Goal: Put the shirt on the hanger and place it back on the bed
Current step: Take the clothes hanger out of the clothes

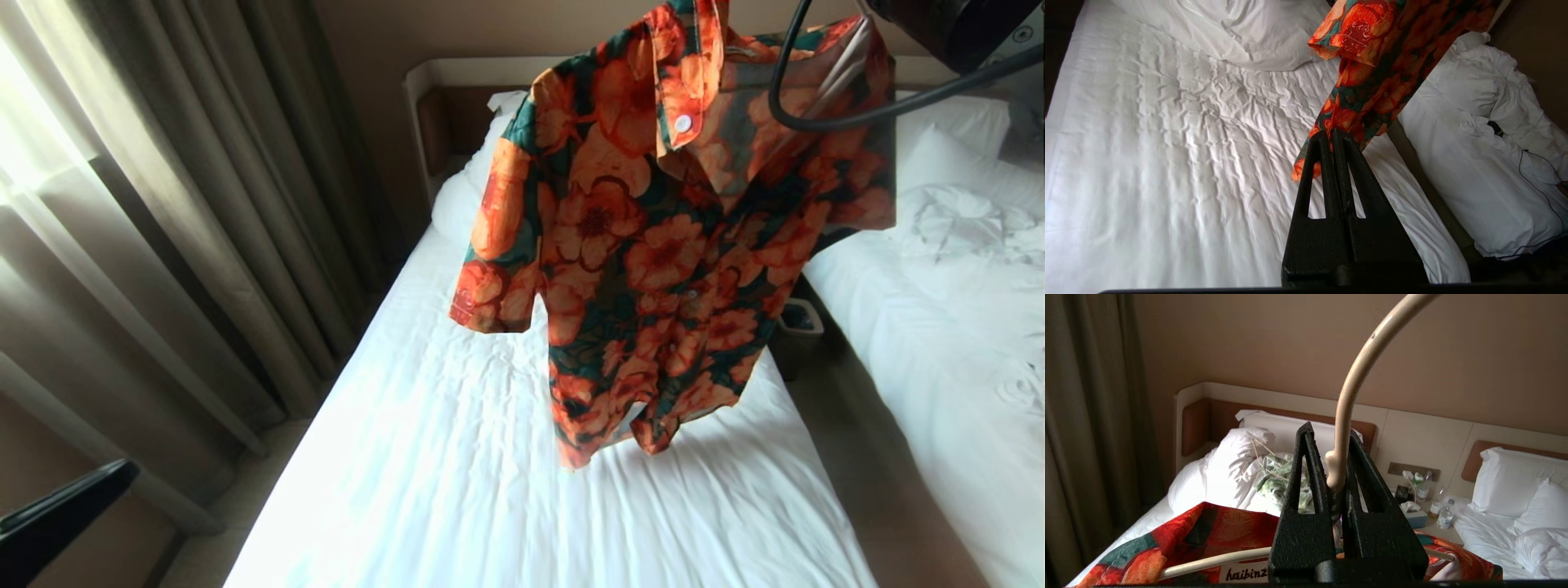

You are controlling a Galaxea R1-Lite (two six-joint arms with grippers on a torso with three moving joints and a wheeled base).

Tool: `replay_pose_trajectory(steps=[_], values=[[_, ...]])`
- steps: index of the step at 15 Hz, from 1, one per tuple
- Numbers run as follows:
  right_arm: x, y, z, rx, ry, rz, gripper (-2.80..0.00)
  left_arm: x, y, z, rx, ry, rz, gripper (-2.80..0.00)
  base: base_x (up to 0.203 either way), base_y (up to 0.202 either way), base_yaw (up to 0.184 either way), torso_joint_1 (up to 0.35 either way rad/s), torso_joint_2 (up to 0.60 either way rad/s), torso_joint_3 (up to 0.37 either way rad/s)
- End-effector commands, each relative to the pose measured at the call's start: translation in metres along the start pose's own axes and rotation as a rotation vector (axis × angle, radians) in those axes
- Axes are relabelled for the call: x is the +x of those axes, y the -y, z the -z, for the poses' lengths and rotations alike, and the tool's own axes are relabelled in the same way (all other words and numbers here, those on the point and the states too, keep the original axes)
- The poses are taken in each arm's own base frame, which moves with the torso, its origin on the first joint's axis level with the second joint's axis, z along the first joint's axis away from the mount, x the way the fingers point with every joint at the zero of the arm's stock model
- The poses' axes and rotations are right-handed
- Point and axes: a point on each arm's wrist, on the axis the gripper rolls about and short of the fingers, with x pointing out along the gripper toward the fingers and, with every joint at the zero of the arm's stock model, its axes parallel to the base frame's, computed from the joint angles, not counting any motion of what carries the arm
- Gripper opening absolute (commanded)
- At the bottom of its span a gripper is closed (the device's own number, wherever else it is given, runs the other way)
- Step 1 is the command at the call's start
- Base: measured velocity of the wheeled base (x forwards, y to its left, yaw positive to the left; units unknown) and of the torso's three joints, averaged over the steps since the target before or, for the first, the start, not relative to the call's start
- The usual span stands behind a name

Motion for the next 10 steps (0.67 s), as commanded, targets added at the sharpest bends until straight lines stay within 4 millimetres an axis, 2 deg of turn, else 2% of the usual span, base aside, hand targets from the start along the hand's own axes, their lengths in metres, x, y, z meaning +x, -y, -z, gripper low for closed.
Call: replay_pose_trajectory(steps=[1, 10], values=[[0.0013, -0.0020, 0.0009, -0.006, 0.023, 0.008, -2.80, -0.0113, 0.0019, 0.0009, 0.006, 0.039, 0.011, -2.80, 0.000, 0.000, 0.000, 0.000, 0.00, 0.000], [0.0007, -0.0011, -0.0005, -0.009, 0.023, 0.013, -2.80, -0.0159, 0.0020, 0.0040, 0.008, 0.054, 0.013, -2.80, 0.000, 0.000, 0.000, 0.000, 0.00, 0.000]])
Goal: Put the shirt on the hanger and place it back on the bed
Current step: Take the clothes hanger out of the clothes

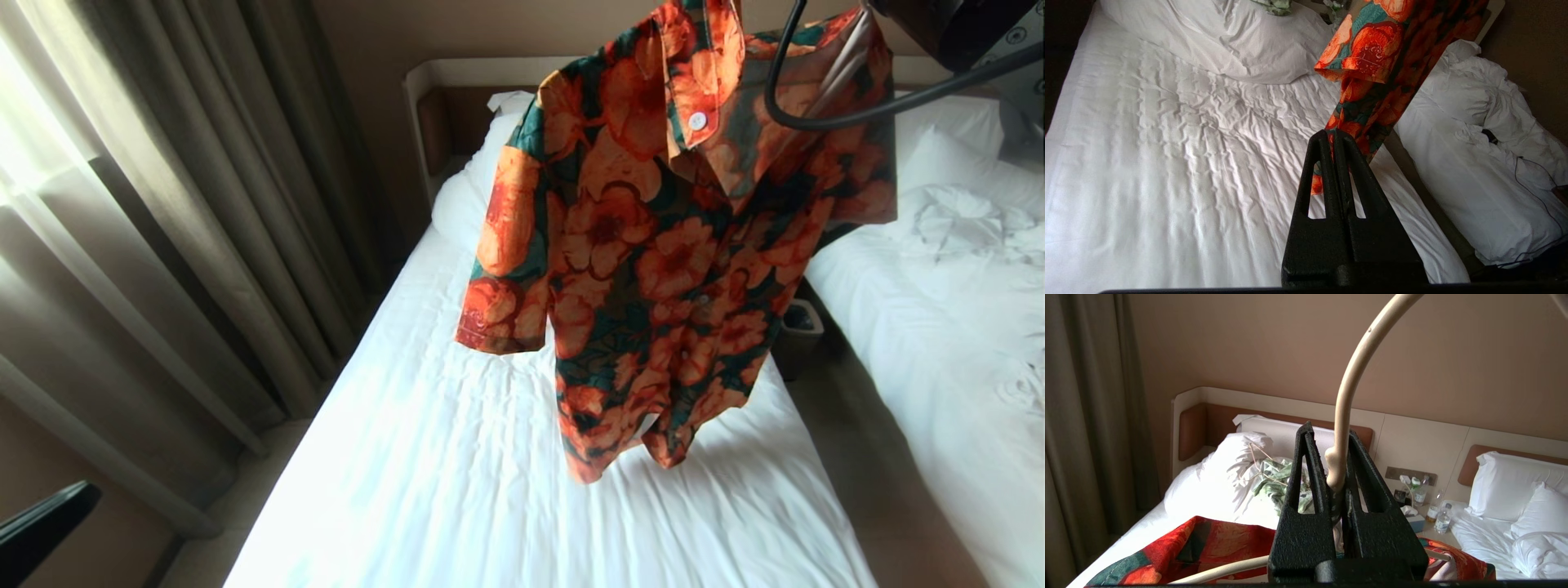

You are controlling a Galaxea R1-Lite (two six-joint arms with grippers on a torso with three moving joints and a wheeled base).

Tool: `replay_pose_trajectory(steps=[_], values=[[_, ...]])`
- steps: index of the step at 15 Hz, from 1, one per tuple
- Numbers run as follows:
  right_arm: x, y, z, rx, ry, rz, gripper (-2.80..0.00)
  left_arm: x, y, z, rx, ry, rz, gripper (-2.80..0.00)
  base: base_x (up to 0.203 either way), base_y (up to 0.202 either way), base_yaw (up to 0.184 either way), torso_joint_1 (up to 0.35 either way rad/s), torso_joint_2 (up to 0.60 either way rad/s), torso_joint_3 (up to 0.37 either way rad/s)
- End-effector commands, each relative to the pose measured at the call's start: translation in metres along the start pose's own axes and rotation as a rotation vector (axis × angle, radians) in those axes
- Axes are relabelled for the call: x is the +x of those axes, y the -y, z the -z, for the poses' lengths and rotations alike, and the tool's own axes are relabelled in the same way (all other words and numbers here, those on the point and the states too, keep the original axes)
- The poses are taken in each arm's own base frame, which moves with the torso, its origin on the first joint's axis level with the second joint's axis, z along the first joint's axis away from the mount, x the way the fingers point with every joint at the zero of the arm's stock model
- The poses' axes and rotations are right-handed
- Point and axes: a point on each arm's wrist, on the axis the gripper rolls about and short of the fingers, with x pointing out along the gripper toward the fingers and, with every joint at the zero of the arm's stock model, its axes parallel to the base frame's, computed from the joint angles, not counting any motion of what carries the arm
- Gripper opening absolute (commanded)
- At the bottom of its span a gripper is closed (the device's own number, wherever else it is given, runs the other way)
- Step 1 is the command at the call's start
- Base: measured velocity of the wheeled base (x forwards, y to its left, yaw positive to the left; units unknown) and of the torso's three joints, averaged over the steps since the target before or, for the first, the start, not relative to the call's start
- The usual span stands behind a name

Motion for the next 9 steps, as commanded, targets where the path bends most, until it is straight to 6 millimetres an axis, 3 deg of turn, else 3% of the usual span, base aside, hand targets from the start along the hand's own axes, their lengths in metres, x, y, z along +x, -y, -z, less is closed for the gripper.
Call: replay_pose_trajectory(steps=[1, 9], values=[[0.0003, -0.0006, 0.0008, -0.008, 0.000, 0.002, -2.80, -0.0005, 0.0002, -0.0002, 0.000, 0.005, 0.002, -2.80, 0.000, 0.000, 0.000, 0.000, 0.00, 0.000], [-0.0003, -0.0014, 0.0007, -0.011, -0.003, 0.004, -2.80, -0.0007, -0.0005, 0.0027, -0.002, -0.003, 0.001, -2.80, 0.000, 0.000, 0.000, 0.000, 0.00, 0.000]])
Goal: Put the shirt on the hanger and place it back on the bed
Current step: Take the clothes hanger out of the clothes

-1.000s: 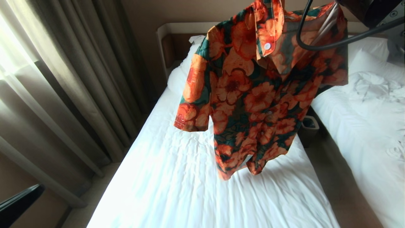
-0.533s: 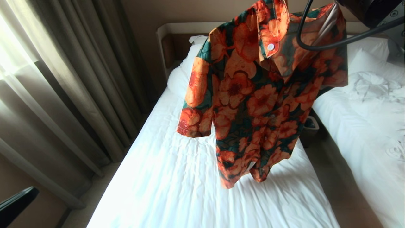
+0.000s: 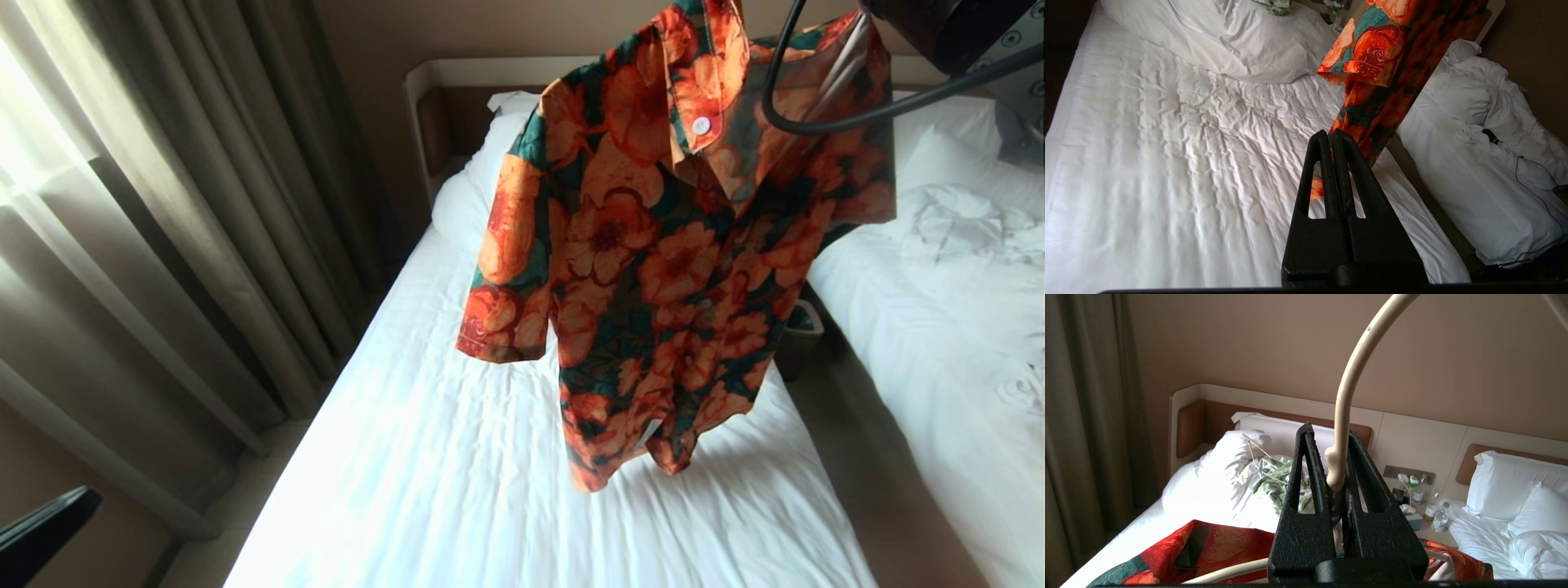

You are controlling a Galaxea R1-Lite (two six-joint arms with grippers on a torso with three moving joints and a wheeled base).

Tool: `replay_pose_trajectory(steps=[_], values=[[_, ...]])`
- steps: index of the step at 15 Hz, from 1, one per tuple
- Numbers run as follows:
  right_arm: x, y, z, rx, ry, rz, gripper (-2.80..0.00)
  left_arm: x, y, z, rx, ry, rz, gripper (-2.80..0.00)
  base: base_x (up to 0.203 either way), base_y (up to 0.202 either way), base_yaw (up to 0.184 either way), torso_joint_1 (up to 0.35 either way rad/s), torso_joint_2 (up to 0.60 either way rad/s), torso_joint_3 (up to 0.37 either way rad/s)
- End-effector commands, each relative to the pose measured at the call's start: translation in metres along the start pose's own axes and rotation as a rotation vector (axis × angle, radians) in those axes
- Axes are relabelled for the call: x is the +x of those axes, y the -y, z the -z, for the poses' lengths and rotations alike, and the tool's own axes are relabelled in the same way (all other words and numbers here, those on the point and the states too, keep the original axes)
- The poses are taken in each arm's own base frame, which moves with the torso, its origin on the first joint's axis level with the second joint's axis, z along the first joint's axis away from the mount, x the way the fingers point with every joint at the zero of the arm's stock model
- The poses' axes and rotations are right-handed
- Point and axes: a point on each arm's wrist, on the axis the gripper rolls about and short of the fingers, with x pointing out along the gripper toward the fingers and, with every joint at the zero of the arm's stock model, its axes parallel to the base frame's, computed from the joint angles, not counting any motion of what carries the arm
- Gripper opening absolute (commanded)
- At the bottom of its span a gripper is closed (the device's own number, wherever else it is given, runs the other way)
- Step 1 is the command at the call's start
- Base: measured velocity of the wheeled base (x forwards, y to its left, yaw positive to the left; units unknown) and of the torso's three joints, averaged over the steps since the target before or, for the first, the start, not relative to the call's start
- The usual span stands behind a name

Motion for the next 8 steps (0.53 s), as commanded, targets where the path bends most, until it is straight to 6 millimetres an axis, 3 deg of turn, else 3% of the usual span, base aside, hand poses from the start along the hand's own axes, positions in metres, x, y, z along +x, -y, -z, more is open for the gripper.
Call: replay_pose_trajectory(steps=[1, 5, 8], values=[[0.000, 0.001, -0.001, -0.003, 0.004, 0.003, -2.80, 0.001, 0.000, 0.000, -0.002, -0.003, 0.001, -2.80, 0.000, 0.000, 0.000, 0.000, 0.00, 0.000], [-0.003, -0.002, -0.003, -0.002, -0.011, -0.012, -2.80, 0.006, 0.001, -0.011, -0.003, -0.006, -0.006, -2.80, 0.000, 0.000, 0.000, 0.000, 0.00, 0.000], [-0.010, -0.008, 0.001, -0.016, -0.150, -0.069, -2.80, 0.013, 0.005, -0.030, -0.012, -0.067, -0.011, -2.80, 0.000, 0.000, 0.000, 0.000, 0.00, 0.000]])
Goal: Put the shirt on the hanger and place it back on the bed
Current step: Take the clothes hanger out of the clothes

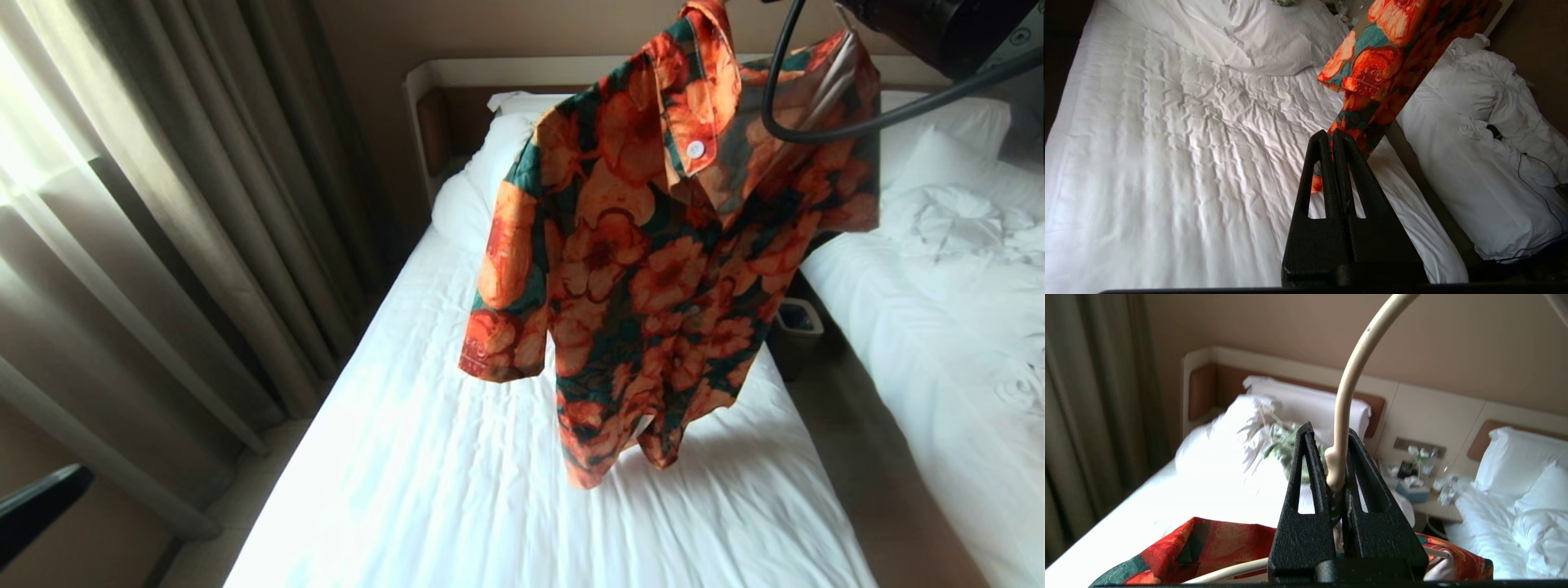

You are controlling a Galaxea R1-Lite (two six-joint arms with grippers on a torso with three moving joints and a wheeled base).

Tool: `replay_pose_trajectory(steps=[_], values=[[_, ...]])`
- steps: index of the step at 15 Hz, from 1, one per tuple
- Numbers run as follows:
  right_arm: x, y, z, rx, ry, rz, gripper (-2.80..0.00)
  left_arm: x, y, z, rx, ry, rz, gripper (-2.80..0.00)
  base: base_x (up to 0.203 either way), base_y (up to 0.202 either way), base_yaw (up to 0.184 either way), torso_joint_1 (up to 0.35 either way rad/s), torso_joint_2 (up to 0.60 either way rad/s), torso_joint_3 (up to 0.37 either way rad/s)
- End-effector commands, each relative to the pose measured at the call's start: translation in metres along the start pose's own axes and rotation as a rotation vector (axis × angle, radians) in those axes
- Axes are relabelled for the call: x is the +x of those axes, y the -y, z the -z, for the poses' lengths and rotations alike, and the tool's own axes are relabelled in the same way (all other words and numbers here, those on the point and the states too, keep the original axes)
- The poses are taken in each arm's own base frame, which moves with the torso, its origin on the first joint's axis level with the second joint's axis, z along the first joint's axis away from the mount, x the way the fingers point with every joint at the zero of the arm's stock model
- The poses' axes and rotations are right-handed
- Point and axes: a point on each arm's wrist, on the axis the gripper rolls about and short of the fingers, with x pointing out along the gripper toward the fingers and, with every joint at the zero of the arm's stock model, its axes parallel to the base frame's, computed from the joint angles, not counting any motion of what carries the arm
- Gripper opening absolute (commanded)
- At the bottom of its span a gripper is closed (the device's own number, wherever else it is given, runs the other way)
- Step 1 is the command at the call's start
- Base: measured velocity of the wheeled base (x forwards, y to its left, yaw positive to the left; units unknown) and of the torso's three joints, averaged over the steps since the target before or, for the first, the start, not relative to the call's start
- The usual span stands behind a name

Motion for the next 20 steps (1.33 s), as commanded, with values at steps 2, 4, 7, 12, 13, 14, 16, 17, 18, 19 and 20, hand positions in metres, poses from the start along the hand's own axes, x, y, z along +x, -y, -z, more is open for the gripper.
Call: replay_pose_trajectory(steps=[2, 4, 7, 12, 13, 14, 16, 17, 18, 19, 20], values=[[-0.012, -0.012, 0.005, 0.002, -0.172, -0.071, -2.80, 0.017, 0.004, -0.027, -0.002, -0.034, 0.035, -2.80, 0.000, 0.000, 0.000, 0.000, 0.00, 0.000], [-0.013, -0.023, 0.011, 0.018, -0.220, -0.084, -2.80, 0.030, 0.007, -0.042, -0.001, -0.055, 0.087, -2.80, 0.000, 0.000, 0.000, 0.000, 0.00, 0.000], [-0.013, -0.036, 0.021, -0.001, -0.270, -0.099, -2.80, 0.063, 0.009, -0.043, -0.013, -0.157, 0.161, -2.80, 0.000, 0.000, 0.000, 0.000, 0.00, 0.000], [-0.004, -0.059, 0.064, -0.068, -0.408, -0.147, -2.80, 0.151, 0.032, -0.021, 0.005, -0.269, 0.269, -2.80, 0.000, 0.000, 0.000, 0.000, 0.00, 0.000], [0.000, -0.061, 0.072, -0.075, -0.420, -0.144, -2.80, 0.169, 0.041, -0.013, 0.023, -0.288, 0.276, -2.80, 0.000, 0.000, 0.000, 0.000, 0.00, 0.000], [0.003, -0.063, 0.080, -0.085, -0.434, -0.140, -2.80, 0.185, 0.049, -0.003, 0.050, -0.305, 0.278, 0.00, 0.000, 0.000, 0.000, 0.000, 0.00, 0.000], [0.014, -0.064, 0.101, -0.100, -0.447, -0.118, -2.80, 0.217, 0.068, 0.009, 0.108, -0.281, 0.304, 0.00, 0.000, 0.000, 0.000, 0.000, 0.00, 0.000], [0.018, -0.064, 0.111, -0.108, -0.446, -0.107, -2.80, 0.225, 0.083, 0.010, 0.125, -0.253, 0.332, 0.00, 0.000, 0.000, 0.000, 0.000, 0.00, 0.000], [0.021, -0.065, 0.118, -0.114, -0.448, -0.101, -2.80, 0.228, 0.097, 0.012, 0.136, -0.241, 0.353, 0.00, 0.000, 0.000, 0.000, 0.000, 0.00, 0.000], [0.023, -0.066, 0.122, -0.117, -0.453, -0.100, -2.80, 0.232, 0.108, 0.016, 0.144, -0.239, 0.357, 0.00, 0.000, 0.000, 0.000, 0.000, 0.00, 0.000], [0.023, -0.068, 0.125, -0.117, -0.459, -0.103, -2.80, 0.238, 0.117, 0.020, 0.151, -0.240, 0.350, 0.00, 0.000, 0.000, 0.000, 0.000, 0.00, 0.000]])
